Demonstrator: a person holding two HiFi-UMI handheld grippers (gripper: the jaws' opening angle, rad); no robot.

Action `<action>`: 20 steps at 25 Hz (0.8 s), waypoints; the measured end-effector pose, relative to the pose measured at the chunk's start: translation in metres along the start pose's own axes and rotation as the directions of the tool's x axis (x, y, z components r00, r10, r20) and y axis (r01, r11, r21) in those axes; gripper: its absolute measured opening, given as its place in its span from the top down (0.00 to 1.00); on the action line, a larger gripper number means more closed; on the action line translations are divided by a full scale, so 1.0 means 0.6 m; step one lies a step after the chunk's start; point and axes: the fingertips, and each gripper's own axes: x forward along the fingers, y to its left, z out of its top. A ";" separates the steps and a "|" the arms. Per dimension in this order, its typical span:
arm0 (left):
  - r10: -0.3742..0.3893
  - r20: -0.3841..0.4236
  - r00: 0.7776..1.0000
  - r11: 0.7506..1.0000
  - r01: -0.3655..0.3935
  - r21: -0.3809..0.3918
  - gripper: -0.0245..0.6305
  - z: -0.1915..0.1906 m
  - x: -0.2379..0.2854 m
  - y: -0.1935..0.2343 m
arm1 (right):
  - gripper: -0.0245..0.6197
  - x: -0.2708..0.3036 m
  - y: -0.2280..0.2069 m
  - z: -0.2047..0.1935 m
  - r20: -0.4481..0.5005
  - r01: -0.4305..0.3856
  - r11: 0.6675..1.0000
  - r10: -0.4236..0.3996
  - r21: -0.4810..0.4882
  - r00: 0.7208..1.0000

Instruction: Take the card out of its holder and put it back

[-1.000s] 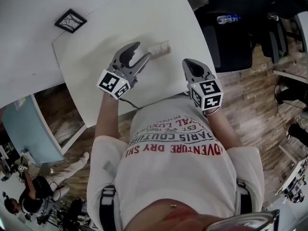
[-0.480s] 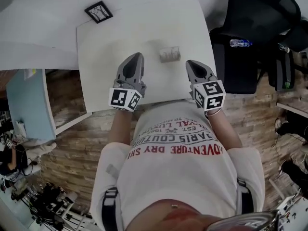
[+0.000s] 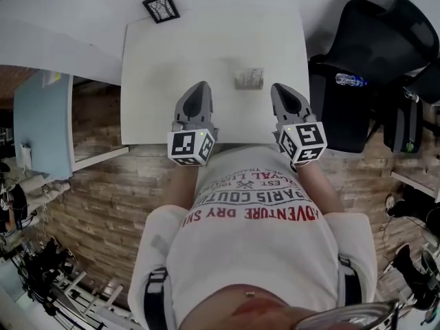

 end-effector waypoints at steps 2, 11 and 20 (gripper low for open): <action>0.016 -0.026 1.000 1.000 -0.016 0.025 0.92 -0.013 0.001 -0.009 | 0.92 -0.003 -0.006 0.003 0.005 0.004 1.000 -0.004 -0.014 1.000; 0.007 -0.073 0.997 0.994 0.001 0.109 0.92 -0.012 0.017 -0.044 | 0.92 -0.022 -0.029 0.015 0.021 0.036 0.998 -0.035 -0.057 0.999; -0.031 -0.094 0.995 0.989 0.044 0.140 0.92 -0.015 0.030 -0.070 | 0.92 -0.029 -0.029 0.017 0.035 0.034 0.996 -0.031 -0.082 0.999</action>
